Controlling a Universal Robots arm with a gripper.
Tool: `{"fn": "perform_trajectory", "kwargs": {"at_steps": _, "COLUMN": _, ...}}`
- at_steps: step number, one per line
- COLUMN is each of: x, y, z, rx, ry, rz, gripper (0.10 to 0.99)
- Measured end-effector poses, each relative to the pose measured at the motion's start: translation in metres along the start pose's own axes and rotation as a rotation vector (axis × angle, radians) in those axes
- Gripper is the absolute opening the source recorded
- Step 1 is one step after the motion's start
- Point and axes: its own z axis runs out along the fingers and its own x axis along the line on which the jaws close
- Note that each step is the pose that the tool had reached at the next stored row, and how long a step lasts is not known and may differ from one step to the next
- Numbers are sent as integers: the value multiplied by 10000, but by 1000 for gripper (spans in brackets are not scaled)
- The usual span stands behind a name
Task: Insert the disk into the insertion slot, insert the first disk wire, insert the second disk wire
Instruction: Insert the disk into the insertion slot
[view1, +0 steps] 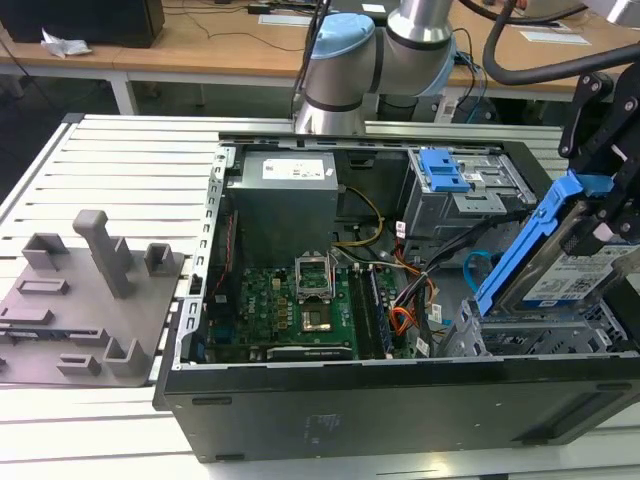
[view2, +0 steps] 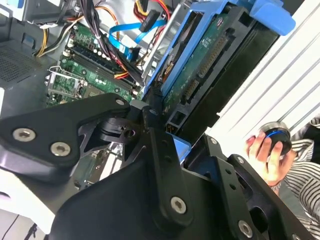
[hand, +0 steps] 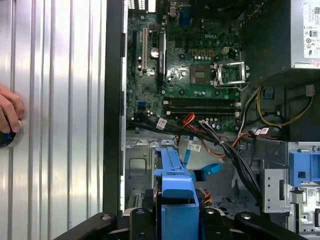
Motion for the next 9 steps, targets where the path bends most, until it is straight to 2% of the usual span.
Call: {"fn": "perform_trajectory", "kwargs": {"at_steps": 9, "x": -16, "y": -7, "z": 98, "rx": -6, "ry": -16, "rz": -4, "gripper": 365}}
